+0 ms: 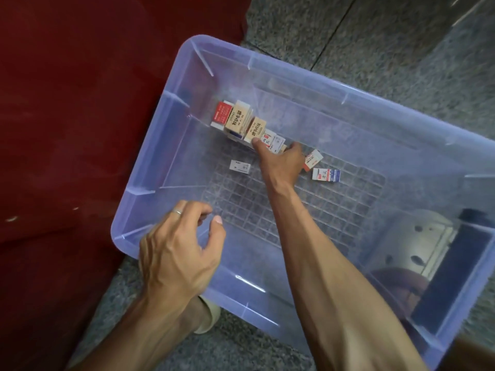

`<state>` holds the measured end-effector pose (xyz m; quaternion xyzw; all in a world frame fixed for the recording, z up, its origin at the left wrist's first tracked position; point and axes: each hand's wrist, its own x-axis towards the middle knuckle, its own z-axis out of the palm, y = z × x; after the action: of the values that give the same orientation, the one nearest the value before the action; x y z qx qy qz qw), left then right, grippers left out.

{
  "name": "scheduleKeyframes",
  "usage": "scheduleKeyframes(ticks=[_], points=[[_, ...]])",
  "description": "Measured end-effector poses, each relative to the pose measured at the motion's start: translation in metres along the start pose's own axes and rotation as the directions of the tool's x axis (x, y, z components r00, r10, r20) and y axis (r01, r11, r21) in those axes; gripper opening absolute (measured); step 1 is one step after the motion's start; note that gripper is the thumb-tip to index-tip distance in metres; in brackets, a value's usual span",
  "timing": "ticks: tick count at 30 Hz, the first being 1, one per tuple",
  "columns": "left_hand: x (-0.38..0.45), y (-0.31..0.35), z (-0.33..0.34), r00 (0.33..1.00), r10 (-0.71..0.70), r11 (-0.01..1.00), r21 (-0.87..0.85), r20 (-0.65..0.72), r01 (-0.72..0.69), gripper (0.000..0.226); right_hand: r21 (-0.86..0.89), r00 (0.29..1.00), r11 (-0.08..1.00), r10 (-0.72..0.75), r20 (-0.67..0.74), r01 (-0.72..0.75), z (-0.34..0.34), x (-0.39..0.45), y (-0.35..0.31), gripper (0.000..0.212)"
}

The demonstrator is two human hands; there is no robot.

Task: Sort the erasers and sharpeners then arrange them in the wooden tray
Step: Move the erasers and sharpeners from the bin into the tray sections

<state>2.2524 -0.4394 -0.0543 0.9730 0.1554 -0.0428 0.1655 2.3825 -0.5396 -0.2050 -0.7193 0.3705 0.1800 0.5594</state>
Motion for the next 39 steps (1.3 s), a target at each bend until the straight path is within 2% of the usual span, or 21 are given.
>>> scheduleKeyframes(ticks=[3, 6, 8, 11, 16, 19, 22, 23, 26, 27, 30, 37, 39], points=[[-0.001, -0.002, 0.001, 0.999, 0.029, 1.0, 0.001, -0.024, -0.029, 0.024, 0.017, 1.0, 1.0, -0.001, -0.017, 0.001, 0.006, 0.015, 0.013, 0.101], [-0.002, -0.004, 0.001, 0.998, 0.047, 0.999, -0.005, -0.034, -0.047, 0.023, 0.041, 0.999, 0.999, 0.011, 0.039, -0.013, 0.009, 0.007, 0.0, 0.073], [-0.001, -0.003, 0.001, 0.998, 0.051, 0.999, -0.006, -0.035, -0.051, 0.023, 0.065, 0.999, 0.997, 0.035, 0.03, -0.037, 0.015, 0.004, -0.008, 0.054], [-0.001, -0.002, 0.001, 0.997, 0.065, 0.998, 0.0, -0.031, -0.065, 0.022, 0.178, 0.994, 0.978, 0.102, 0.028, -0.105, 0.019, 0.005, -0.011, 0.049], [-0.001, -0.003, 0.002, 0.995, 0.088, 0.996, 0.012, -0.039, -0.088, 0.022, 0.325, 0.98, 0.934, 0.098, 0.174, -0.151, 0.016, 0.009, -0.012, 0.021], [0.0, -0.003, 0.002, 0.997, 0.078, 0.997, 0.015, -0.029, -0.077, 0.022, 0.253, 0.981, 0.958, 0.092, 0.169, -0.133, 0.021, 0.006, -0.01, 0.043], [0.0, -0.002, 0.001, 0.997, 0.072, 0.997, 0.006, -0.016, -0.071, 0.022, 0.291, 0.967, 0.938, 0.123, 0.224, -0.186, 0.022, 0.007, -0.012, 0.059], [0.0, -0.002, 0.001, 0.998, 0.068, 0.998, 0.005, -0.014, -0.068, 0.022, 0.31, 0.958, 0.927, 0.132, 0.256, -0.211, 0.019, 0.007, -0.016, 0.054], [0.0, -0.003, 0.001, 0.998, 0.061, 0.998, 0.003, -0.013, -0.061, 0.022, 0.284, 0.911, 0.912, 0.181, 0.37, -0.296, 0.01, 0.014, -0.023, 0.011], [0.0, -0.003, 0.001, 0.998, 0.061, 0.998, 0.001, -0.012, -0.061, 0.021, 0.277, 0.9, 0.907, 0.196, 0.389, -0.317, 0.007, 0.017, -0.024, 0.007], [0.0, -0.003, 0.002, 0.998, 0.061, 0.998, 0.002, -0.009, -0.061, 0.021, 0.287, 0.892, 0.898, 0.201, 0.405, -0.333, 0.006, 0.018, -0.024, 0.006], [0.0, -0.002, 0.002, 0.998, 0.055, 0.998, 0.007, -0.012, -0.055, 0.021, 0.277, 0.913, 0.918, 0.169, 0.371, -0.282, 0.014, 0.012, -0.021, 0.038], [0.0, -0.002, 0.002, 0.998, 0.056, 0.998, 0.009, -0.014, -0.056, 0.021, 0.25, 0.904, 0.925, 0.175, 0.39, -0.287, 0.012, 0.014, -0.021, 0.035]])
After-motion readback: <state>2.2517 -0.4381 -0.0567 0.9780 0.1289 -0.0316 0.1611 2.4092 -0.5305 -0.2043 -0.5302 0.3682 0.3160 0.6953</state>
